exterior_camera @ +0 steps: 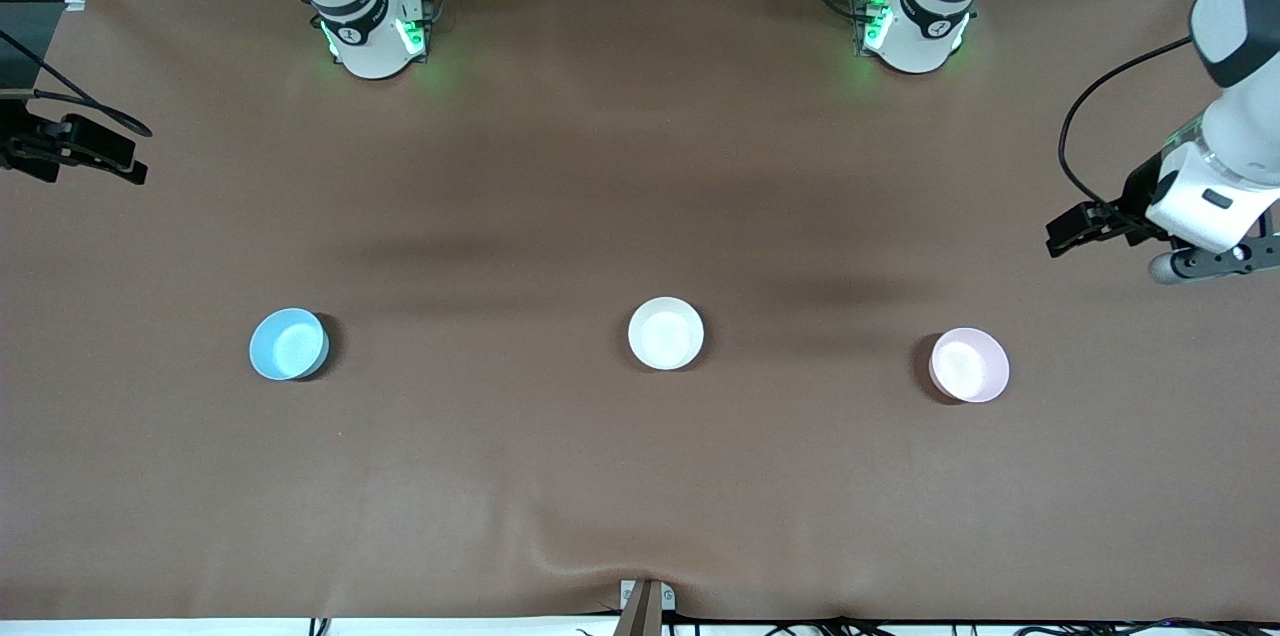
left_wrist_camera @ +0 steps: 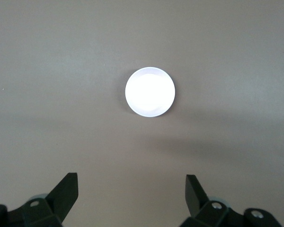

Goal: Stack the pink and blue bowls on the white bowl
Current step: 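Move the left gripper down toward the pink bowl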

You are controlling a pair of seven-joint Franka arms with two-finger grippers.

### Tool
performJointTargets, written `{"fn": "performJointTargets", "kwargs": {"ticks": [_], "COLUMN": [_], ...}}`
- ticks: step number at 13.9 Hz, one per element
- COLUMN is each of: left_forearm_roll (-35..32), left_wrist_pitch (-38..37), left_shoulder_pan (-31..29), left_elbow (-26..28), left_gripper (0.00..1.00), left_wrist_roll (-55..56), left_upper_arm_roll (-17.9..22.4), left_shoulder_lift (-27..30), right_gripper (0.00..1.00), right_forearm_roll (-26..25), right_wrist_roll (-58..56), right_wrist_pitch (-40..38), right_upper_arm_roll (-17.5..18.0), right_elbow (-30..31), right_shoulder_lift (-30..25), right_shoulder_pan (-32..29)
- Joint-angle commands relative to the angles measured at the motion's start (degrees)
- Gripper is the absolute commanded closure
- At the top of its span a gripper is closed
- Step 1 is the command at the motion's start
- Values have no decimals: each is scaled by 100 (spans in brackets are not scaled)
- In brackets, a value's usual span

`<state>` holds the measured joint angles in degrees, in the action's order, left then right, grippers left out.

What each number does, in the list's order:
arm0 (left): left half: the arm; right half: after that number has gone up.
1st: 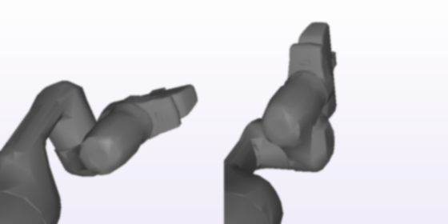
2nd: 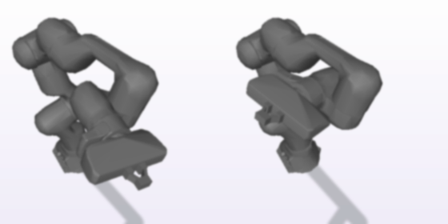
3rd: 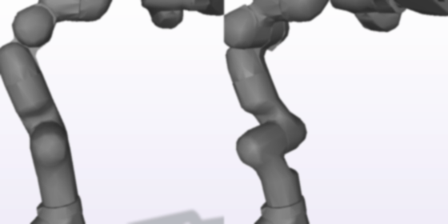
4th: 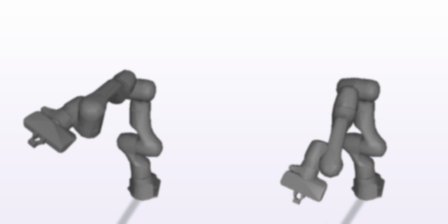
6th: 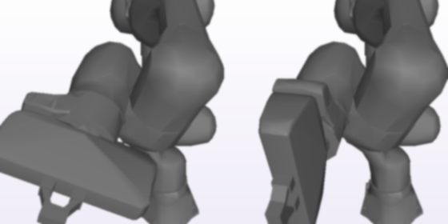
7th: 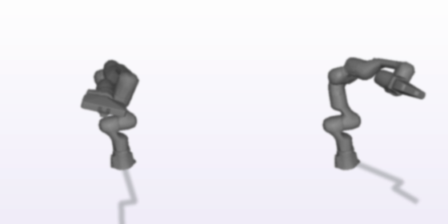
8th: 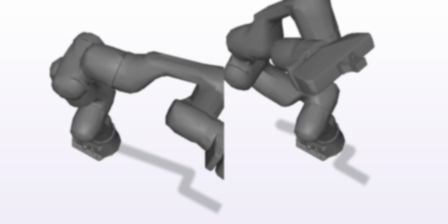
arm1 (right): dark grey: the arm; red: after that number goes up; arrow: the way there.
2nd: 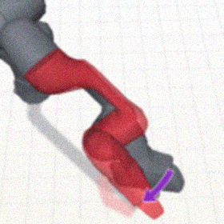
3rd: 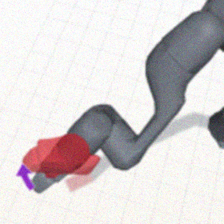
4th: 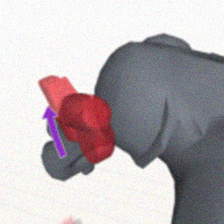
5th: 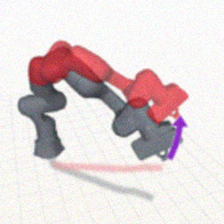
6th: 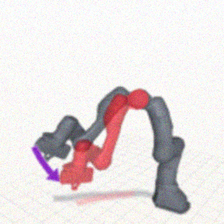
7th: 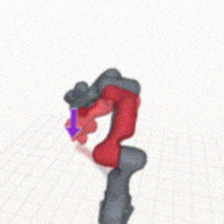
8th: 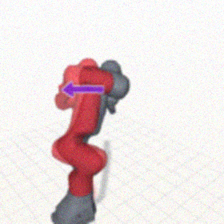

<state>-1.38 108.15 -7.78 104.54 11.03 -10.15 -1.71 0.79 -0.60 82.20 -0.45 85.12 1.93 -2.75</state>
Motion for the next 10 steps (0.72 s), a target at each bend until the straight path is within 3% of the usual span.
{"fn": "performJointTargets", "kwargs": {"ticks": [1,10], "left_forearm_roll": [-2,-2], "left_wrist_pitch": [417,1524], "left_shoulder_pan": [-57,-66], "left_elbow": [373,1067], "left_gripper": [0,0], "left_wrist_roll": [-83,-84], "left_upper_arm_roll": [-49,-40], "left_shoulder_lift": [163,-4], "right_gripper": [0,0], "right_forearm_roll": [18,9], "right_wrist_roll": [-55,-55], "right_wrist_pitch": [-28,-37], "right_upper_arm_roll": [-25,-25], "right_elbow": [-13,-13], "right_shoulder_lift": [-9,-9], "right_shoulder_pan": [46,46]}}
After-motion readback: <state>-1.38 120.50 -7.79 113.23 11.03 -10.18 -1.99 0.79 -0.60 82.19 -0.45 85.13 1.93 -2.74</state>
